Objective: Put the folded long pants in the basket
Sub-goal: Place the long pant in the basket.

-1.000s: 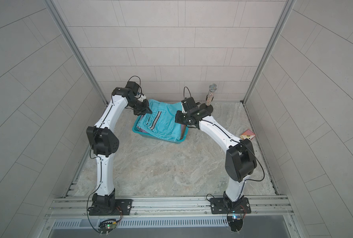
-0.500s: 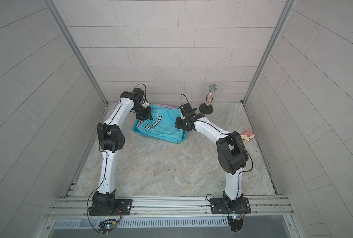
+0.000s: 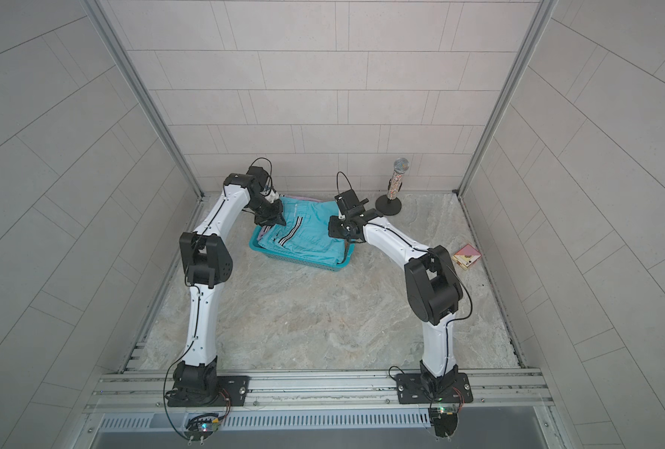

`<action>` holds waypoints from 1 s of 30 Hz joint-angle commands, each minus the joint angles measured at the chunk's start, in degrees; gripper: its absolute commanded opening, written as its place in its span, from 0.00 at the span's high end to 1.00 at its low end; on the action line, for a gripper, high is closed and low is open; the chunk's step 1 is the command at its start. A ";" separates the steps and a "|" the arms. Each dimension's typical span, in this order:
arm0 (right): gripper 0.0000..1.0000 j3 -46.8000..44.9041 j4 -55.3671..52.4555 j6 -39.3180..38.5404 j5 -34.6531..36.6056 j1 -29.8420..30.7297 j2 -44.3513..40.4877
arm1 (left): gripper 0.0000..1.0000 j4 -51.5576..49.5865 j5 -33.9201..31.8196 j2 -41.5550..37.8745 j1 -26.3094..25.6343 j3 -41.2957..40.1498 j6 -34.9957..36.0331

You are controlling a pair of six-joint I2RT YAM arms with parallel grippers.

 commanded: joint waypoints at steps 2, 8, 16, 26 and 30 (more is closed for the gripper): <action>1.00 -0.14 0.18 -2.16 2.54 -0.05 0.08 | 0.57 -0.31 -1.87 0.81 0.46 1.32 -0.19; 0.60 0.66 -4.71 -5.31 4.58 0.02 -5.09 | 0.13 1.46 -2.61 -8.62 -0.05 -2.83 -1.56; 0.54 -1.23 -10.88 -2.08 5.38 5.81 -18.35 | 0.93 7.51 -4.33 -32.12 -1.34 -24.77 -7.92; 0.60 -11.21 -2.76 4.51 0.29 9.52 -11.04 | 1.00 26.28 5.52 -29.96 -3.27 -45.53 -16.69; 0.67 -12.15 -2.80 4.25 -0.58 9.18 -4.20 | 1.00 25.44 5.77 -23.08 -2.62 -46.38 -15.50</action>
